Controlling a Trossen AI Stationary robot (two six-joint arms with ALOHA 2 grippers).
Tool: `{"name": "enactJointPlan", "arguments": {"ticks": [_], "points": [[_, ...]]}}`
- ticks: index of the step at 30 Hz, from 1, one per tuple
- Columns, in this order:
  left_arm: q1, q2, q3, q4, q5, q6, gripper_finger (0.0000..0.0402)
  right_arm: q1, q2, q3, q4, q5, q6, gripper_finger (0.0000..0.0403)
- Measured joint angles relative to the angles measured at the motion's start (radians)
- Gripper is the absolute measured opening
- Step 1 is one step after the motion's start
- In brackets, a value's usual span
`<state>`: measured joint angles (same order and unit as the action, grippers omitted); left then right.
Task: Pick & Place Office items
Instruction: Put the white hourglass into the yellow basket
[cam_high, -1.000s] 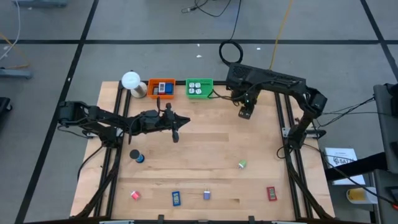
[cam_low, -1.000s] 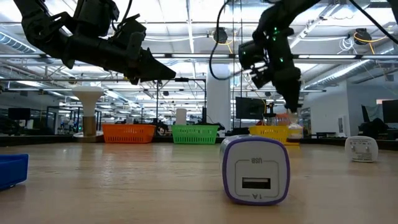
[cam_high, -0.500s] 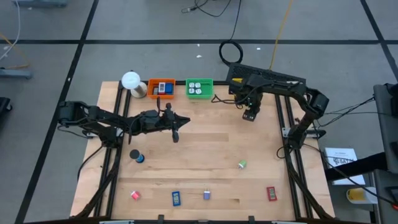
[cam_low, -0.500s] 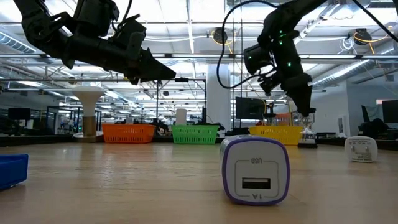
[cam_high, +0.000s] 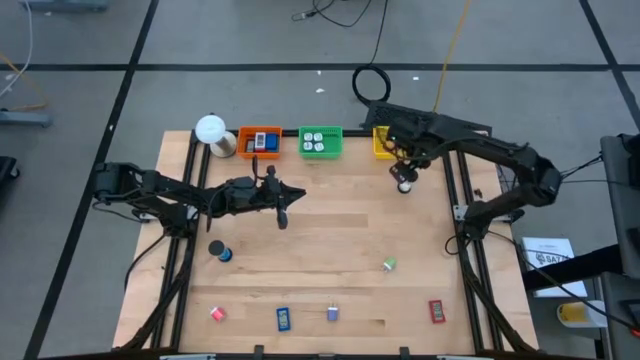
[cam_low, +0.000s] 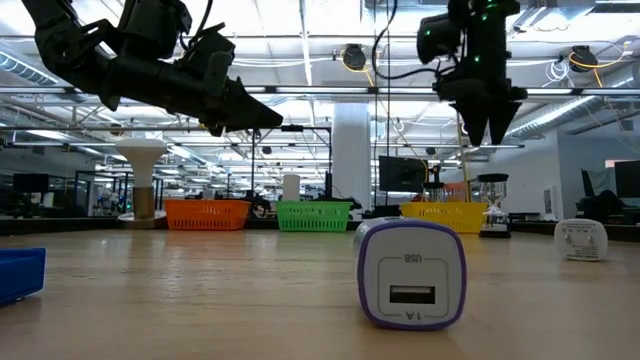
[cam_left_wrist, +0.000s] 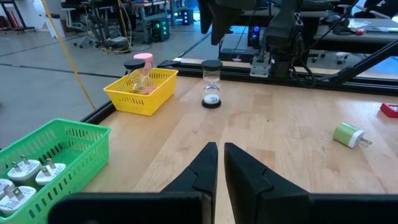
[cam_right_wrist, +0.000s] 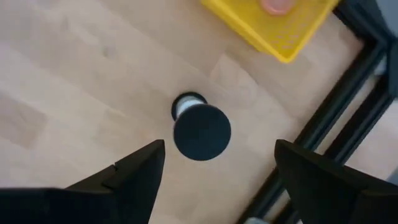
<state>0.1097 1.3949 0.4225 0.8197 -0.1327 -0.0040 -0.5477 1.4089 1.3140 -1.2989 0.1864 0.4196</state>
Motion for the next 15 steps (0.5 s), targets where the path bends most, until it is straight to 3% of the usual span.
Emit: {"name": "enactJointPlan", "arguments": {"ticks": [7, 15], "points": [[0.000, 0.000, 0.000, 0.000, 0.000, 0.000, 0.0033, 0.013, -0.036, -0.072, 0.019, -0.006, 0.250, 0.0345], [0.000, 0.000, 0.000, 0.000, 0.000, 0.000, 0.0033, 0.020, -0.037, -0.253, 0.217, -0.007, 0.257, 0.0350]]}}
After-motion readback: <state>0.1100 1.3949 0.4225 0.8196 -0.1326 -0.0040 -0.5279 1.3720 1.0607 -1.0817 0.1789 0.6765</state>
